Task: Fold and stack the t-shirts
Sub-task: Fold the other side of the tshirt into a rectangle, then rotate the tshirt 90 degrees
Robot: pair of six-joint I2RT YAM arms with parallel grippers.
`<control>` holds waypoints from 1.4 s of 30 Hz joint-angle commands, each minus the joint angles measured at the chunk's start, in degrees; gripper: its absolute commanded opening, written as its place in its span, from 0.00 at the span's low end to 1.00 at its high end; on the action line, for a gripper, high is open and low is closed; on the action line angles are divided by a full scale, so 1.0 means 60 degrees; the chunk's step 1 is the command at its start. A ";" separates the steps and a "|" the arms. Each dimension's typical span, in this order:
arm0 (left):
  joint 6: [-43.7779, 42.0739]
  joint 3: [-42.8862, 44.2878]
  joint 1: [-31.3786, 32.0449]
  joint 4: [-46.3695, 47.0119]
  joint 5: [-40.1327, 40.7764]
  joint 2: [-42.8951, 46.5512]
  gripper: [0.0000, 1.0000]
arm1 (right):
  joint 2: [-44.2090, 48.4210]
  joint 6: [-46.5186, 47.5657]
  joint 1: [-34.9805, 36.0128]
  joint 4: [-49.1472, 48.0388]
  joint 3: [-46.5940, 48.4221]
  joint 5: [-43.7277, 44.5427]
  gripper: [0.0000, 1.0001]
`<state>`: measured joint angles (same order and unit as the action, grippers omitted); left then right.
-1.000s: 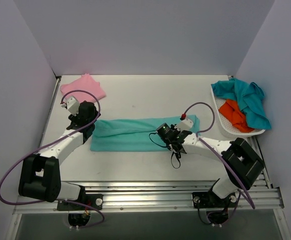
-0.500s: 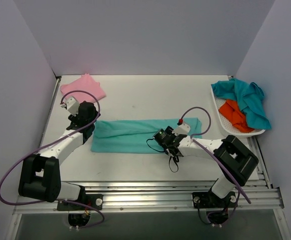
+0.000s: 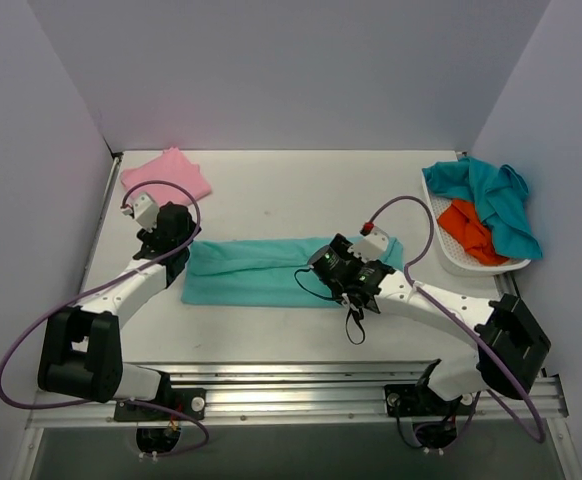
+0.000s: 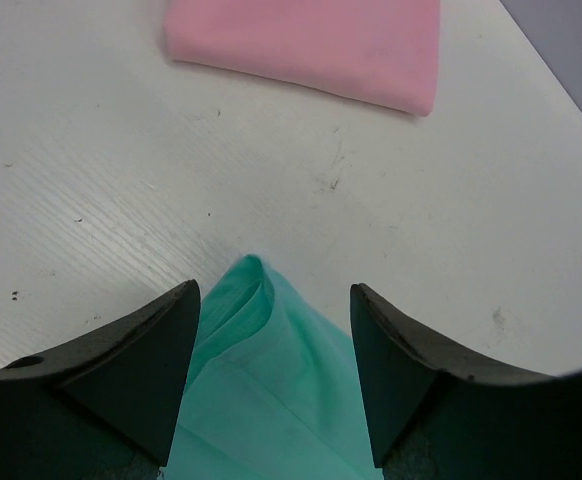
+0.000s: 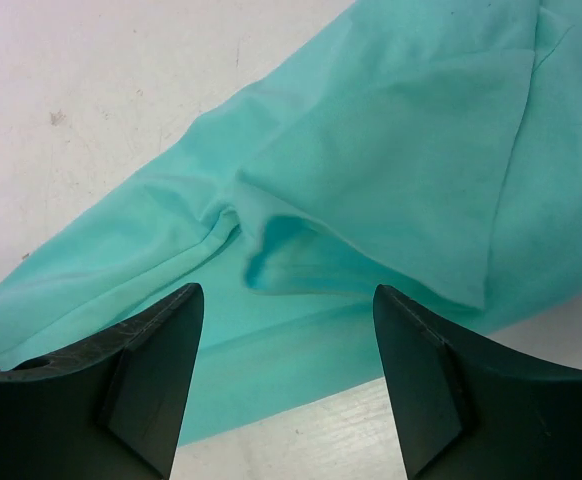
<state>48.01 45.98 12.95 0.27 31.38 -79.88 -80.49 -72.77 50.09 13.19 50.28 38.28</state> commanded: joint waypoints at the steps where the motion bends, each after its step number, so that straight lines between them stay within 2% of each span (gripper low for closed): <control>1: -0.0150 0.0160 -0.0078 0.0423 0.0000 -0.0091 0.70 | 0.0465 0.0102 0.0075 0.0877 0.0247 0.0841 0.64; 9: -0.0165 0.0160 -0.0078 0.0467 0.0000 -0.0222 0.70 | 0.1841 0.0292 0.0090 0.1083 -0.0074 0.1484 0.63; 15: -0.0165 0.0204 -0.0078 0.0511 -0.0088 -0.0325 0.70 | 0.1726 0.0293 -0.0188 0.0747 -0.0791 0.1560 0.63; 18: -0.0165 0.0204 -0.0078 0.0526 -0.0117 -0.0325 0.70 | 0.1783 0.0394 -0.0801 0.0016 -0.1666 0.0844 0.63; 21: -0.0165 0.0204 -0.0078 0.0570 -0.0146 -0.0354 0.70 | 0.1872 0.1023 -0.2206 -0.1301 -0.2460 -0.0518 0.61; 23: -0.0179 0.0218 -0.0064 0.0599 -0.0175 -0.0398 0.70 | 0.1682 0.1317 -0.2938 -0.1860 -0.2916 -0.0842 0.60; 26: -0.0179 0.0233 -0.0064 0.0628 -0.0205 -0.0486 0.70 | 0.1112 0.1552 -0.3409 -0.2096 -0.2887 -0.0931 0.60; 34: -0.0267 0.0335 -0.0078 0.0599 -0.0161 -0.0589 0.70 | -0.1099 0.1962 -0.3836 -0.3677 -0.2390 -0.1941 0.52; 37: -0.0326 0.0365 -0.0078 0.0541 0.0014 -0.0618 0.70 | -0.1933 0.2138 -0.3923 -0.4086 -0.2082 -0.2336 0.43; 38: -0.0355 0.0365 -0.0122 0.0526 0.0029 -0.0618 0.70 | -0.2096 0.2182 -0.3938 -0.4219 -0.2038 -0.2424 0.30; 40: -0.0369 0.0365 -0.0151 0.0511 0.0073 -0.0618 0.70 | -0.2551 0.2270 -0.4113 -0.4642 -0.2038 -0.2818 0.13; 41: -0.0384 0.0350 -0.0181 0.0511 0.0088 -0.0618 0.70 | -0.2697 0.2285 -0.4201 -0.4804 -0.2067 -0.2995 0.00; 42: -0.0384 0.0365 -0.0195 0.0526 0.0074 -0.0618 0.70 | -0.2974 0.2300 -0.4275 -0.5110 -0.2096 -0.3156 0.00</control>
<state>46.85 46.00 12.56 1.10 30.72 -83.46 -93.60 -60.03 25.80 -16.47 38.81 26.00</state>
